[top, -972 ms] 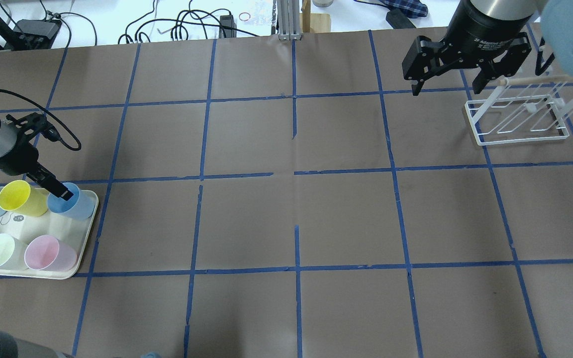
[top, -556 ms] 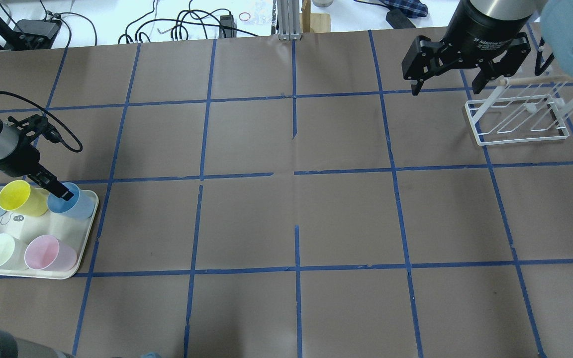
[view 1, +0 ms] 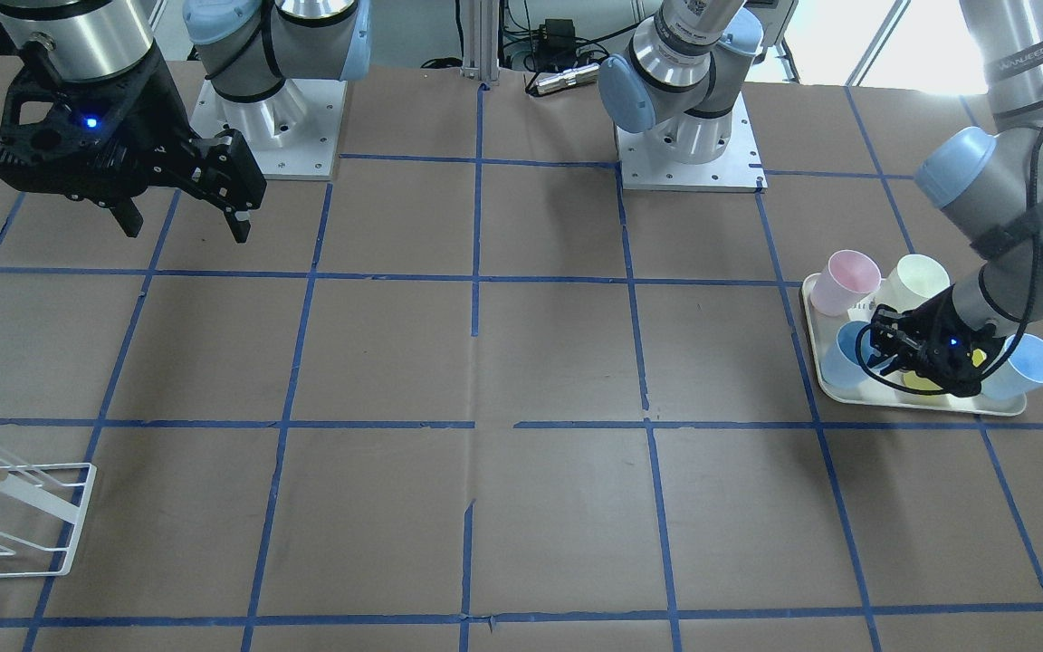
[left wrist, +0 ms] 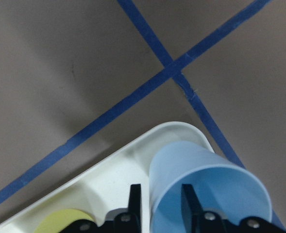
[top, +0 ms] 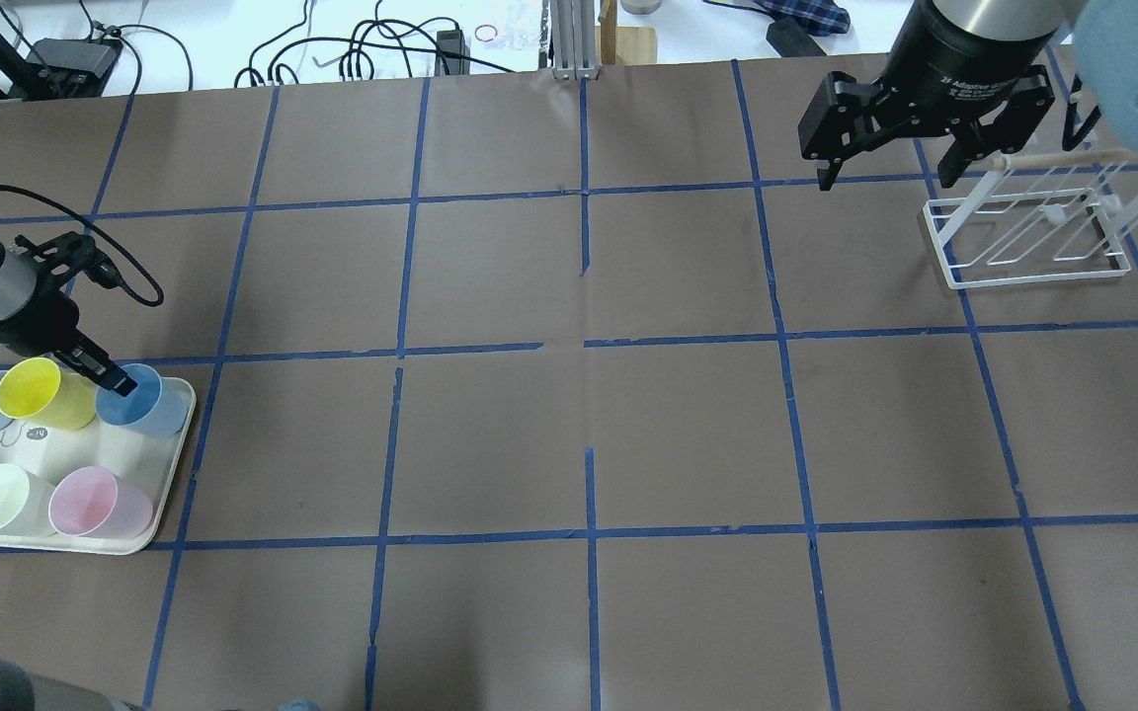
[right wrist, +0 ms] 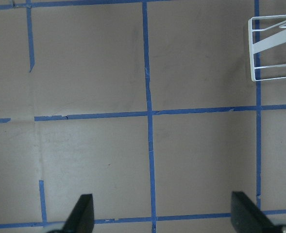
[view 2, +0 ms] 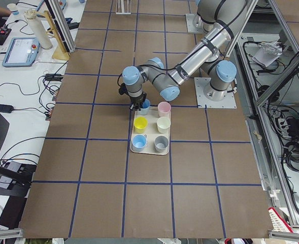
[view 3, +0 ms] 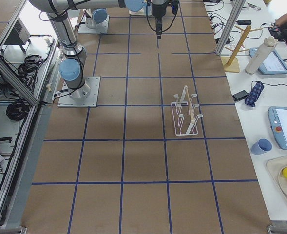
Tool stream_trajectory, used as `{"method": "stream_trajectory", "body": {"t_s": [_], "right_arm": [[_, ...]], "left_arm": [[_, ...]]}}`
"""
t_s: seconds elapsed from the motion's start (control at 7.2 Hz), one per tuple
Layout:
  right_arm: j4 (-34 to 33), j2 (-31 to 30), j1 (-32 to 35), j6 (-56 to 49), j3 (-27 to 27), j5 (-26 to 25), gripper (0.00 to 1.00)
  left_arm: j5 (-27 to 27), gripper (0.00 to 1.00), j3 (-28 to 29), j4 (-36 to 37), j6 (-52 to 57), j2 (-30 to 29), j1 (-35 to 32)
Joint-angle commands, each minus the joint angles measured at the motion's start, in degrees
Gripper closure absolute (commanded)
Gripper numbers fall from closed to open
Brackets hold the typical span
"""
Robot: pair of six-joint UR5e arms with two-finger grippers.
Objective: Transfer IKEA cup to right arm and place on rack
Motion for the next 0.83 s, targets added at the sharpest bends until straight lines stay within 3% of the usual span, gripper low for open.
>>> {"method": "stream_trajectory", "body": {"t_s": [0.0, 0.42, 0.69], "right_arm": [[-0.1, -0.1, 0.0, 0.0, 0.1, 0.1, 0.0], [0.3, 0.0, -0.3, 0.0, -0.5, 0.0, 0.0], [0.6, 0.1, -0.6, 0.0, -0.6, 0.1, 0.0]], "left_arm": [[0.4, 0.92, 1.3, 0.5, 0.0, 0.9, 0.0], [-0.3, 0.98, 5.9, -9.9, -0.2, 6.1, -0.5], [-9.6, 1.0, 8.0, -21.0, -0.5, 10.4, -1.0]]}}
